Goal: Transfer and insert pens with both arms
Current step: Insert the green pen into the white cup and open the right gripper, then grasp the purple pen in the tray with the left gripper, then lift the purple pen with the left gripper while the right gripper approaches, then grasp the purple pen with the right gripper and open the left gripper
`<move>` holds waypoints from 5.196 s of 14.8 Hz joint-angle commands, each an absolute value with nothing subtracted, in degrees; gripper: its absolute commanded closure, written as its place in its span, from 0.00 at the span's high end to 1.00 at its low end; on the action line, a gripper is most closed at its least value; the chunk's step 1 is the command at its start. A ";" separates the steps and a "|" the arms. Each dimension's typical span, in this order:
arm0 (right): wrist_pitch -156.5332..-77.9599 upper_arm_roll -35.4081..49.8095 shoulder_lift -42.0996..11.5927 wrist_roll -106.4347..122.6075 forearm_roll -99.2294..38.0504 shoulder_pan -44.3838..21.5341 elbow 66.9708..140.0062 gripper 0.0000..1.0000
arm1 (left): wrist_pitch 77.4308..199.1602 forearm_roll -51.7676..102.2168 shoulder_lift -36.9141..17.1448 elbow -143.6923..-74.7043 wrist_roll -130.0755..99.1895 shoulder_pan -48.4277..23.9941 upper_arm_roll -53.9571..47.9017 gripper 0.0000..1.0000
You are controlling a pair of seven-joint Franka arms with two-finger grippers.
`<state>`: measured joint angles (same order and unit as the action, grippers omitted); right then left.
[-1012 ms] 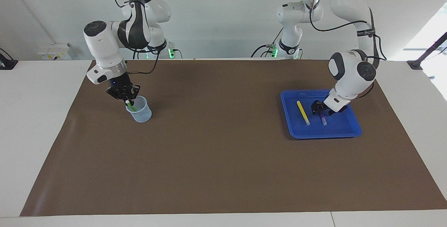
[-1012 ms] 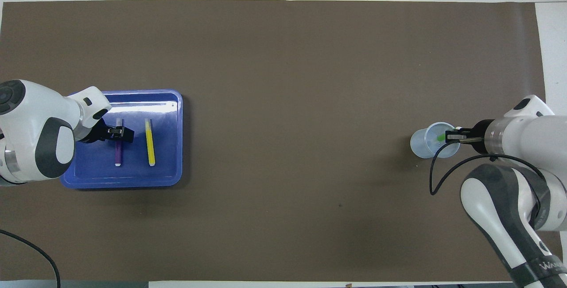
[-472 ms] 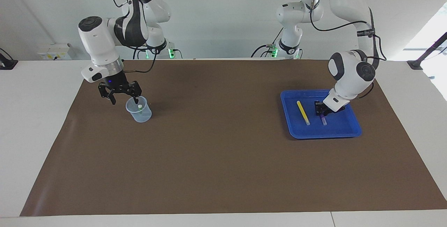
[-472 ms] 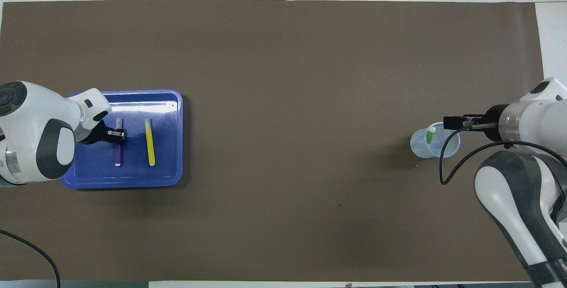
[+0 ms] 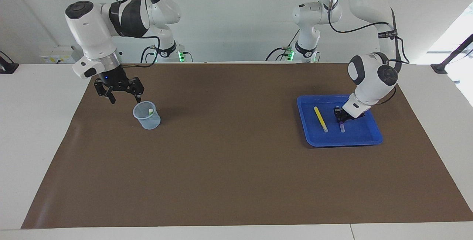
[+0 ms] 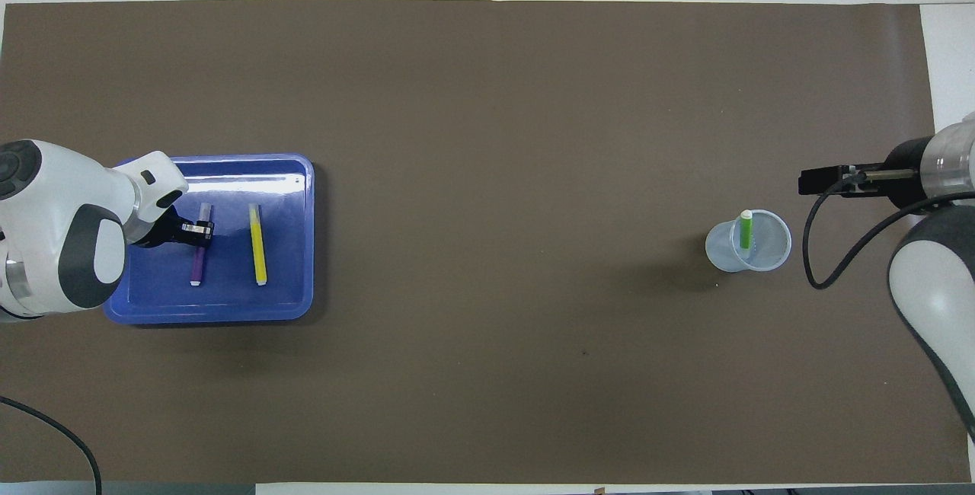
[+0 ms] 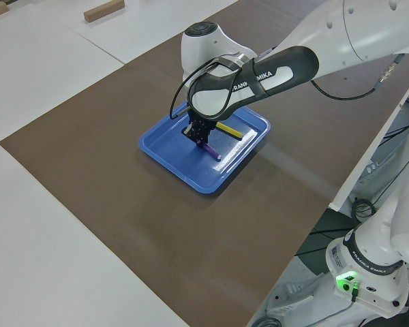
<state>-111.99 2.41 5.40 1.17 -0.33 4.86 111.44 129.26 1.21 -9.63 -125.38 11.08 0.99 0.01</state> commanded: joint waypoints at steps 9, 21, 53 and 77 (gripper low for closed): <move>-99.32 3.08 -1.06 -2.63 4.22 2.73 95.72 1.00 | 118.05 0.53 -9.14 -117.96 10.90 2.90 0.26 0.00; -90.53 4.83 -0.18 -4.75 3.87 1.41 93.34 1.00 | 93.00 12.01 -4.67 -101.95 -21.13 -2.80 -1.14 0.00; -113.02 8.97 0.00 -27.95 -39.90 -15.90 97.21 1.00 | 126.99 68.82 13.18 -125.42 -86.66 -20.56 -5.36 0.00; -117.25 9.05 -1.41 -25.49 -32.70 -19.69 97.38 0.68 | 129.02 68.91 13.10 -125.77 -88.42 -21.27 -5.36 0.00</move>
